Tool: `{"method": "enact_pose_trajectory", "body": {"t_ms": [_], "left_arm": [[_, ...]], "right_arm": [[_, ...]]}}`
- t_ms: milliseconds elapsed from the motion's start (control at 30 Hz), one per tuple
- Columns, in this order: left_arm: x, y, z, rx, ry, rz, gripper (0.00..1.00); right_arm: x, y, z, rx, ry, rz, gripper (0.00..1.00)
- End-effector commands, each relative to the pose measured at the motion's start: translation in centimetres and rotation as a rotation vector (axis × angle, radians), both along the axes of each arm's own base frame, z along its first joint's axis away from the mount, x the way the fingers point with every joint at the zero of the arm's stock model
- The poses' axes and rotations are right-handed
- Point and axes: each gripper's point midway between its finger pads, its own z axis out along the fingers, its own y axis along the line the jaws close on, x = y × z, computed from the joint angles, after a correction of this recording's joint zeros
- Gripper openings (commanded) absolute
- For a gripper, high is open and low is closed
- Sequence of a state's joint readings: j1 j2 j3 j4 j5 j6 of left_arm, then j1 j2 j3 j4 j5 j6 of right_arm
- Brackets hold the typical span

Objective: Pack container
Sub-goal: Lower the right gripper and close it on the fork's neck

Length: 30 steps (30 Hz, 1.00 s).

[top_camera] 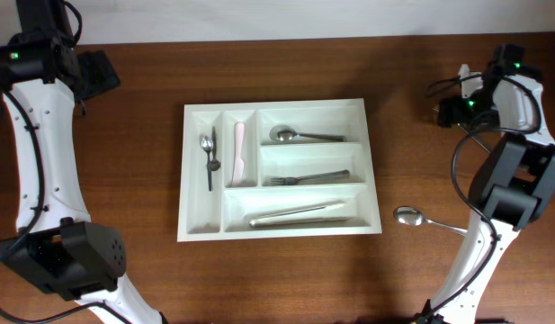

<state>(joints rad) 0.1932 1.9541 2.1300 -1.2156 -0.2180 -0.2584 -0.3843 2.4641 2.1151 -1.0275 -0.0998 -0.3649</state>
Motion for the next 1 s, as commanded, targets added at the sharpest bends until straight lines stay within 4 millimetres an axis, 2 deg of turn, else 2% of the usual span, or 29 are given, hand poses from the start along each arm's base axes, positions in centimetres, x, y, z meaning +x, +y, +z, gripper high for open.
{"method": "enact_pose_trajectory", "body": {"t_ms": [0,233,633,867,967], "left_arm": [[-0.1,0.2,0.5,0.008,-0.011,0.007,0.99],[-0.1,0.2,0.5,0.008,-0.012,0.007,0.99],[-0.1,0.2,0.5,0.008,-0.011,0.007,0.99],[-0.1,0.2,0.5,0.008,-0.012,0.007,0.99],[-0.1,0.2,0.5,0.008,-0.011,0.007,0.99]], "right_arm": [[0.1,-0.4,0.6,0.028,-0.022,-0.016,0.83],[0.3,-0.1,0.5,0.044,-0.027,-0.009,0.82],[-0.4,0.7,-2.2,0.094,0.024,-0.004,0.75],[-0.5,0.8,-2.2,0.095,0.026,-0.004,0.58],[-0.5,0.8,-2.2,0.097,0.024,-0.004,0.56]]}}
